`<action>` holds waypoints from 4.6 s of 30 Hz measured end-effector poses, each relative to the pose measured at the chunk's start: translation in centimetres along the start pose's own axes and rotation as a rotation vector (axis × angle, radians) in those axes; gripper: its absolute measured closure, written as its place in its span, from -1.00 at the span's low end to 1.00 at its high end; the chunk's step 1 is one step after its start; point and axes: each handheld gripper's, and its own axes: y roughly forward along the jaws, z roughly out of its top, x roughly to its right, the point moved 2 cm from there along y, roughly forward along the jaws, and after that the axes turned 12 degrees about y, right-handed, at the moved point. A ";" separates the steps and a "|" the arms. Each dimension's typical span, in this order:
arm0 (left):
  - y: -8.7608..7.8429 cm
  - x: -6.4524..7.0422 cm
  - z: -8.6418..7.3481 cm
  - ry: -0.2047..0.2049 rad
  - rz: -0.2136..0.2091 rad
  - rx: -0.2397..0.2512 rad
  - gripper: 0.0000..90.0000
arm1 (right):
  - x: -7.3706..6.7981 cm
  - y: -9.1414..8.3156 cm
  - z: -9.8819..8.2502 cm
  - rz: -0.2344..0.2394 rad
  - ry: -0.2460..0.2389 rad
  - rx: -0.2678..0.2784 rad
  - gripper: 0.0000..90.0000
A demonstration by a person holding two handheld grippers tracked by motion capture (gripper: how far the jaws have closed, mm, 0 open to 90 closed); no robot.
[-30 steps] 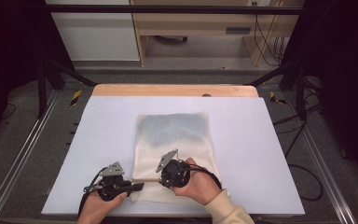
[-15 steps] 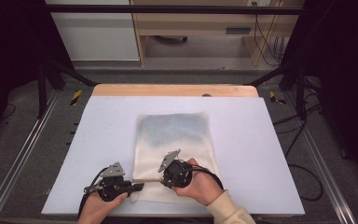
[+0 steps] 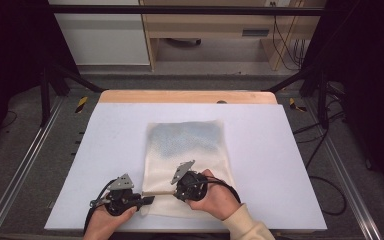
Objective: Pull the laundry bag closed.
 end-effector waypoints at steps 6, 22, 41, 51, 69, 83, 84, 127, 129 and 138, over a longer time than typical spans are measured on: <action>0.0 0.0 0.0 0.004 0.000 -0.002 0.83 | 0.1 -0.2 -0.2 0.002 0.007 0.002 0.83; 0.0 0.2 0.1 0.011 -0.001 0.003 0.83 | 0.6 -1.1 -1.2 -0.005 0.022 0.015 0.83; 0.0 0.3 0.1 0.011 -0.007 0.000 0.83 | 0.7 -1.3 -1.5 -0.001 0.033 0.023 0.83; 0.0 0.3 0.1 0.014 -0.007 0.000 0.83 | 0.9 -1.6 -1.8 0.000 0.041 0.026 0.83; 0.1 0.4 0.1 0.029 -0.005 -0.008 0.83 | 1.1 -1.8 -2.1 -0.004 0.053 0.034 0.83; 0.0 0.5 0.2 0.034 -0.005 -0.008 0.83 | 1.4 -2.6 -2.7 -0.019 0.060 0.037 0.83; 0.0 0.6 0.2 0.030 -0.005 -0.007 0.83 | 1.4 -2.6 -2.8 -0.020 0.074 0.040 0.83; -0.3 0.7 0.2 0.041 0.012 -0.002 0.83 | 2.8 -4.6 -5.7 -0.047 0.126 0.087 0.83; -0.3 0.7 0.2 0.043 0.015 -0.004 0.83 | 2.8 -4.6 -5.8 -0.050 0.131 0.081 0.83; -0.6 0.6 0.3 0.052 0.021 -0.002 0.83 | 2.9 -5.2 -6.0 -0.054 0.131 0.089 0.83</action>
